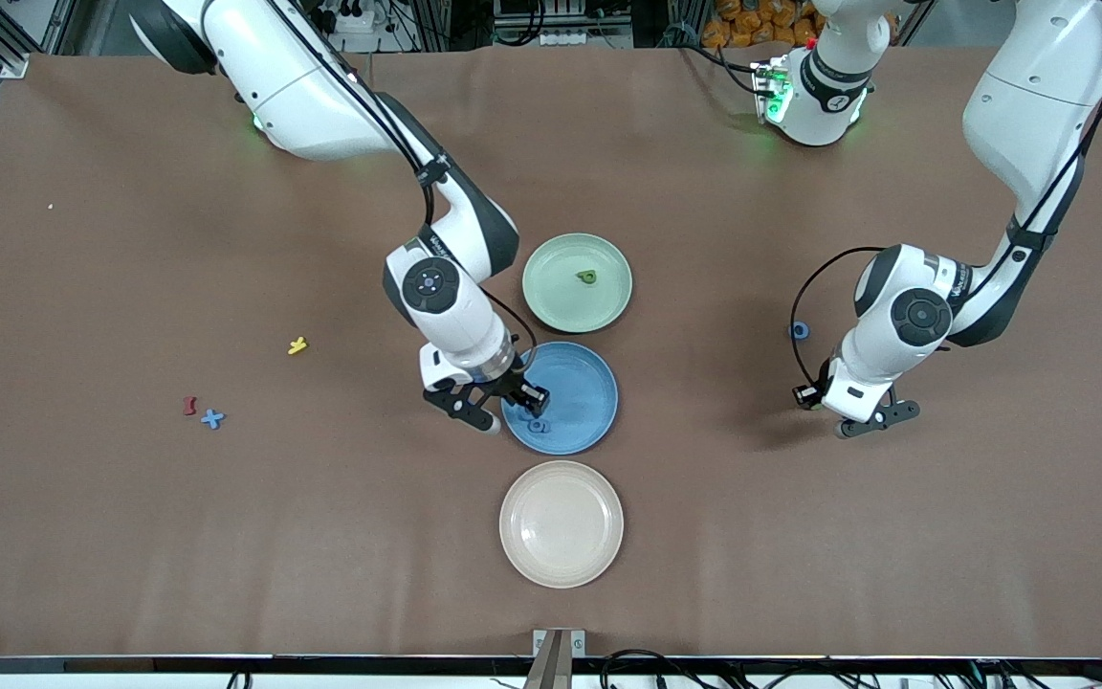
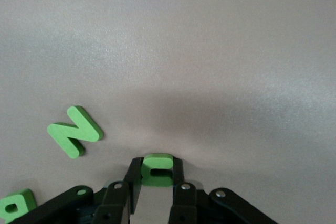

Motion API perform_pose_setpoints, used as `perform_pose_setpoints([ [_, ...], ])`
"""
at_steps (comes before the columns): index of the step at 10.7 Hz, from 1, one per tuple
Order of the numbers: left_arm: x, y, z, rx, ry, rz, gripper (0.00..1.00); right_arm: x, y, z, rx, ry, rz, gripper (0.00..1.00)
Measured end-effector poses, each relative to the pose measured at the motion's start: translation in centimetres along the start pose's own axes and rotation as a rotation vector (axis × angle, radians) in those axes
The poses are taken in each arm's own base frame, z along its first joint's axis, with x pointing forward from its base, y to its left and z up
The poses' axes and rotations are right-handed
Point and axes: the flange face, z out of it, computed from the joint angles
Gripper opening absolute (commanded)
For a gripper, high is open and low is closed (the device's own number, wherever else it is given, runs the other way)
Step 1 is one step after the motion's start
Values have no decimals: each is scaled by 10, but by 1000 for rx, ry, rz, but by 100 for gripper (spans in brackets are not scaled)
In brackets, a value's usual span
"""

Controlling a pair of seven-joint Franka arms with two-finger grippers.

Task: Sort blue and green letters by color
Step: 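Drop the green c on the green plate while the right gripper reaches x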

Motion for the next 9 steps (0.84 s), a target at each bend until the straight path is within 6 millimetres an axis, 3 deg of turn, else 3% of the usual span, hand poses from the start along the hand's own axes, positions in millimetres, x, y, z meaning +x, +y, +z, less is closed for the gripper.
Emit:
perform_pose_setpoints([
  [2,1,5,-6,-7,11,-20,0,-12,-6,2,2,-4,47,100],
  [4,-11,36,-16,-33,15,-58,0,0,-1,2,-34,16,-10,100],
  [6,-42,83,-25,-11,-9,-80,0,32,21,3,-140,-11,-166,100],
  [9,-98,152,-46,14,-28,-142,0,112,66,-14,-230,-44,-324,100],
])
